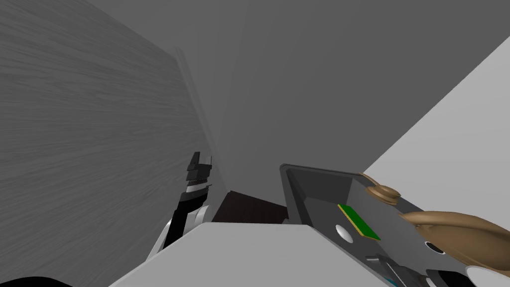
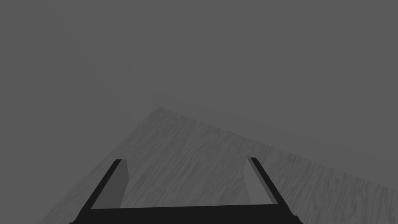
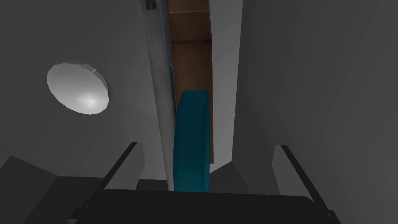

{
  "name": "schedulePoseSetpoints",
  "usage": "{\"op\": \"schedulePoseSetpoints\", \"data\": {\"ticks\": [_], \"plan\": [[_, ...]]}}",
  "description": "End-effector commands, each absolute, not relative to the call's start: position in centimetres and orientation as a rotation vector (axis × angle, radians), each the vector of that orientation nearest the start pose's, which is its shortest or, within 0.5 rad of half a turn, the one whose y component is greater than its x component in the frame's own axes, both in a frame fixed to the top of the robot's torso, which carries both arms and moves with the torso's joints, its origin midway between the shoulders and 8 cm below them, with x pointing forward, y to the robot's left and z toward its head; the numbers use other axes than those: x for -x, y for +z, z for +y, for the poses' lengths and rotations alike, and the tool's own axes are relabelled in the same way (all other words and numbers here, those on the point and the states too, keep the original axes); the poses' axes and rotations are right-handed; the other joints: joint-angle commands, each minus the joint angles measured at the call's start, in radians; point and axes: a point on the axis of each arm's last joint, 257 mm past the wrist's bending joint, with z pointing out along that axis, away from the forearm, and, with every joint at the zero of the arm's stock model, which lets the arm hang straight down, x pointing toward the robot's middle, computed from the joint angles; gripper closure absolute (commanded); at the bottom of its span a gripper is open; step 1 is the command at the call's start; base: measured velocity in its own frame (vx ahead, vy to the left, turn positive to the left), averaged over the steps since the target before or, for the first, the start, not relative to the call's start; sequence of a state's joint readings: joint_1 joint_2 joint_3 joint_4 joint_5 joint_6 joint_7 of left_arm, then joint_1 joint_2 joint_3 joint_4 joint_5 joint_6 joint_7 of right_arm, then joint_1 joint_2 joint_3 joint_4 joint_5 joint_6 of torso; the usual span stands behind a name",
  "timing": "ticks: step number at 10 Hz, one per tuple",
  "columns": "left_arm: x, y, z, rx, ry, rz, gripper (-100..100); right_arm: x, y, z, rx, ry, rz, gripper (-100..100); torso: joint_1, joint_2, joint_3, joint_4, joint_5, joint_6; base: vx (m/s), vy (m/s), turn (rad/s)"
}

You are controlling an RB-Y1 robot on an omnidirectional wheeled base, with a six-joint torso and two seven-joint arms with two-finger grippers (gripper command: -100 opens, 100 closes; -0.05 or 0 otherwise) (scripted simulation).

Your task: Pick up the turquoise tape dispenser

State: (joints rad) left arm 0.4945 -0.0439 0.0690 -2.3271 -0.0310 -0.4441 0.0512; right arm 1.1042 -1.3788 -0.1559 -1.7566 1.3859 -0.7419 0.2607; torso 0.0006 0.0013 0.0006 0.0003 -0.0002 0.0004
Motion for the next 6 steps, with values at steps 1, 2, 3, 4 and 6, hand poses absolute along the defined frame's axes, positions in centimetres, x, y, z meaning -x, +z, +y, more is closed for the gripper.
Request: {"op": "schedulePoseSetpoints", "data": {"ticks": [1,2,3,4,6], "plan": [[-33.91,3.70,30.24,0.685,-1.259,0.577,0,-5.81,-36.79,-50.63,1.849,0.156,2.338,100,0.000,0.000,0.000,0.000,0.000,0.000,0.000,0.000,0.000],[-33.91,3.70,30.24,0.685,-1.259,0.577,0,-5.83,-36.79,-50.63,1.849,0.155,2.338,100,0.000,0.000,0.000,0.000,0.000,0.000,0.002,-0.001,0.011],[-33.91,3.70,30.24,0.685,-1.259,0.577,0,-5.88,-36.77,-50.65,1.851,0.154,2.336,100,0.000,0.000,0.000,0.000,0.000,0.001,0.000,0.000,0.000],[-33.91,3.70,30.24,0.685,-1.259,0.577,0,-5.80,-36.79,-50.63,1.851,0.156,2.337,100,0.000,0.000,0.000,0.000,0.000,0.000,0.000,0.000,0.000],[-33.91,3.70,30.24,0.685,-1.259,0.577,0,-5.81,-36.79,-50.63,1.851,0.156,2.337,0,0.000,0.000,0.000,0.000,-0.001,0.000,0.000,0.000,0.000]]}}
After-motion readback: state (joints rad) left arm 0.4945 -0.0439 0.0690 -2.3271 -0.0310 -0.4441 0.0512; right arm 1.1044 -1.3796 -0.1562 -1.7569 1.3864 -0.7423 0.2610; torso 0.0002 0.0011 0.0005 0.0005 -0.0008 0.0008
